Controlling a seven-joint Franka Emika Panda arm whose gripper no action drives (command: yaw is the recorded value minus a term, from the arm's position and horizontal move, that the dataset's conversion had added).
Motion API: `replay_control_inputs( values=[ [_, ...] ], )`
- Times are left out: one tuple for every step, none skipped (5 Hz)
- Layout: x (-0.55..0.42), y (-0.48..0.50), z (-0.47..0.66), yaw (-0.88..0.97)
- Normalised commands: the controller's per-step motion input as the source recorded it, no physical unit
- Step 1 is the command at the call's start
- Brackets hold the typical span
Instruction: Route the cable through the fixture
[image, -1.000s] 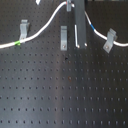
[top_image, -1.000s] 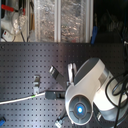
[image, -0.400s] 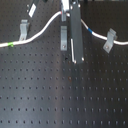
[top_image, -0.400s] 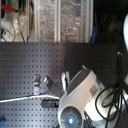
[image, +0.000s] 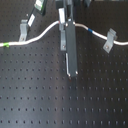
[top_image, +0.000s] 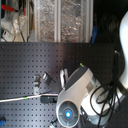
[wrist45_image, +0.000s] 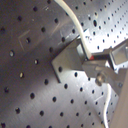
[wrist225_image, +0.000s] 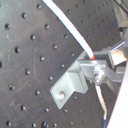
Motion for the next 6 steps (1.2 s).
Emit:
replay_control_inputs(
  values=[
    [-0.192, -0.034, -0.01, 0.0],
    [-0.279, -0.06, 0.0, 0.66],
    [-0.091, -0.013, 0.0, 0.29],
    [-0.014, 0.116, 0.68, 0.0],
    [-0.024, 0.061, 0.54, 0.0],
    [-0.001, 0.021, 0.0, 0.0]
  ],
)
